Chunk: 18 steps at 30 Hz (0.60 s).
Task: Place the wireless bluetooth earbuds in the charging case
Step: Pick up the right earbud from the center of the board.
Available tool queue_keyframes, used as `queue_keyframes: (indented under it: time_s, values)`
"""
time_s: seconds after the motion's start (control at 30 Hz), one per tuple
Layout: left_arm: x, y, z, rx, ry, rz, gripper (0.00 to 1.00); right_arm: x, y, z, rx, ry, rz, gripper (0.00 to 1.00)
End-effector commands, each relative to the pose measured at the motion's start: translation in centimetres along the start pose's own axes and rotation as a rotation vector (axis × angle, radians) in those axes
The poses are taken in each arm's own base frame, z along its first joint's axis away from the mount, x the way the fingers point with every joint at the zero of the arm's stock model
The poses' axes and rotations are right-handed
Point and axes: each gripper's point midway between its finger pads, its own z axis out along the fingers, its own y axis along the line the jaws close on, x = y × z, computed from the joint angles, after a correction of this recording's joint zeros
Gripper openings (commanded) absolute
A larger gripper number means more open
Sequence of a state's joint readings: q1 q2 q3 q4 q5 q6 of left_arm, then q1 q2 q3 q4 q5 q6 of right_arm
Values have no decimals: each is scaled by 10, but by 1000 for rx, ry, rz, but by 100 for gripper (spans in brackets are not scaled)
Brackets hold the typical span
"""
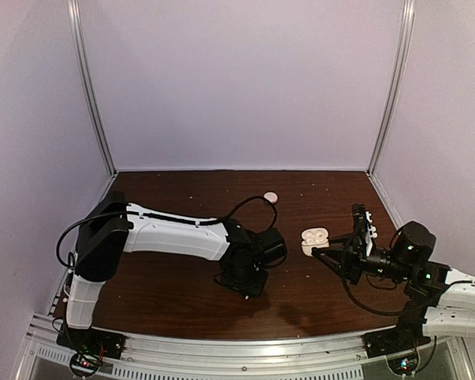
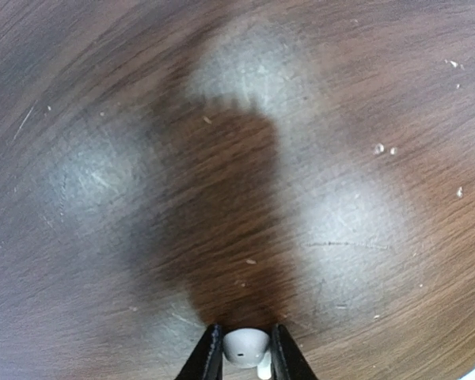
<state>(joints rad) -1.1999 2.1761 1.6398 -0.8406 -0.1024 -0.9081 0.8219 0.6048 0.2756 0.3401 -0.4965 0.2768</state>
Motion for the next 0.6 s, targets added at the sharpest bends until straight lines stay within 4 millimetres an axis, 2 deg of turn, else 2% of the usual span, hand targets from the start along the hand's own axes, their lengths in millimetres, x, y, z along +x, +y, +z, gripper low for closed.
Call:
queue_keyframes:
  time_s: [0.0,0.23,0.57]
  values:
    - [10,6,17,-44,35,29,18,-6,-1,-3,10,-32,-6,0]
    - [-8,5,-4,-20,-68,2,11,-6,-2,-2,13,-28,-7,0]
    - [-41,14,-58,59,-339,-44,10,-2,-5,4,17,-10,-11,0]
